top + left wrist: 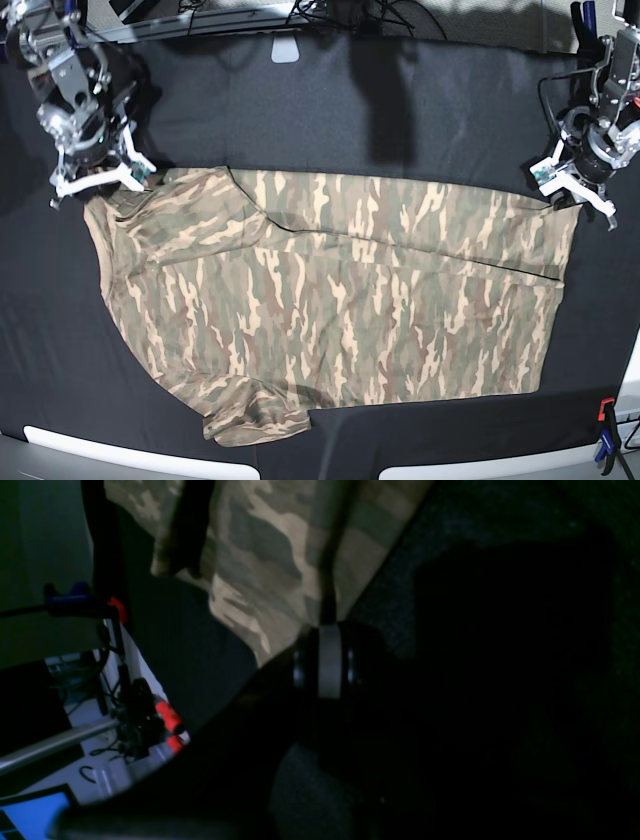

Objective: Layout the t-shirt on the table in an organized manner, then fold the t-shirt properly
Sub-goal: 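Grasp the corners with both grippers and drag the shirt back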

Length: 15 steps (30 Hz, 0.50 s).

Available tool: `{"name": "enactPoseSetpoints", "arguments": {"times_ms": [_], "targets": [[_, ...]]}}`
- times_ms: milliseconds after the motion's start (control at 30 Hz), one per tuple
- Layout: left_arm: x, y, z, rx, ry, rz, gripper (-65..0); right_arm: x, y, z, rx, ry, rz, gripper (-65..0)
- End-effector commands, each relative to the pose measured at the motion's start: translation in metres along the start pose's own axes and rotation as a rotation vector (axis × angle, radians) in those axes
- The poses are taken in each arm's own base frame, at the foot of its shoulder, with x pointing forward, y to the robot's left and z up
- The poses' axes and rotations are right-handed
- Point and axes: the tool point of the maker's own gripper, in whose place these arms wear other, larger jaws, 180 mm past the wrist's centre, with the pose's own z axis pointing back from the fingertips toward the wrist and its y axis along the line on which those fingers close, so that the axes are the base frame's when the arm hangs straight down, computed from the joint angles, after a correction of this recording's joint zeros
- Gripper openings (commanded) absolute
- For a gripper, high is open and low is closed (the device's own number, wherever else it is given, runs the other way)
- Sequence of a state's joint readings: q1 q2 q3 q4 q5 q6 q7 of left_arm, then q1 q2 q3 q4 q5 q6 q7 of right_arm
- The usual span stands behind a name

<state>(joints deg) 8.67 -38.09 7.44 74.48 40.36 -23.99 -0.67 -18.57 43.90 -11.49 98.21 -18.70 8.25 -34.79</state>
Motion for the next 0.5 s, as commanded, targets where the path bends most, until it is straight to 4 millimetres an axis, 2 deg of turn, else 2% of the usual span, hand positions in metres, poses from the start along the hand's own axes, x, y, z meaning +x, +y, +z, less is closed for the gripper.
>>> {"name": "enactPoseSetpoints", "arguments": {"times_ms": [0, 167, 200, 300, 433, 467], "targets": [[-0.011, -0.002, 0.002, -0.025, 0.038, -0.017, -65.0, 0.000, -0.009, -0.001, -0.010, -0.010, 0.018, -27.9], [-0.011, -0.002, 0.002, -0.025, 0.038, -0.017, -65.0, 0.009, -0.007, -0.012, 0.008, -0.031, 0.023, -28.2], [-0.011, -0.002, 0.002, -0.025, 0.038, -0.017, -65.0, 0.012, -0.007, -0.014, 0.009, -0.035, 0.027, -29.9], [-0.011, -0.002, 0.002, -0.025, 0.038, -0.017, -65.0, 0.022, -0.007, -0.017, 0.013, -0.050, 0.042, -40.5], [-0.009, -0.001, 0.002, -0.024, 0.027, 0.005, -65.0, 0.023, -0.012, -0.017, -0.017, -0.044, 0.028, -65.0], [-0.008, -0.001, 0.003, -0.024, 0.020, 0.022, -65.0, 0.021, -0.016, -0.017, -0.036, -0.035, 0.013, -65.0]]}}
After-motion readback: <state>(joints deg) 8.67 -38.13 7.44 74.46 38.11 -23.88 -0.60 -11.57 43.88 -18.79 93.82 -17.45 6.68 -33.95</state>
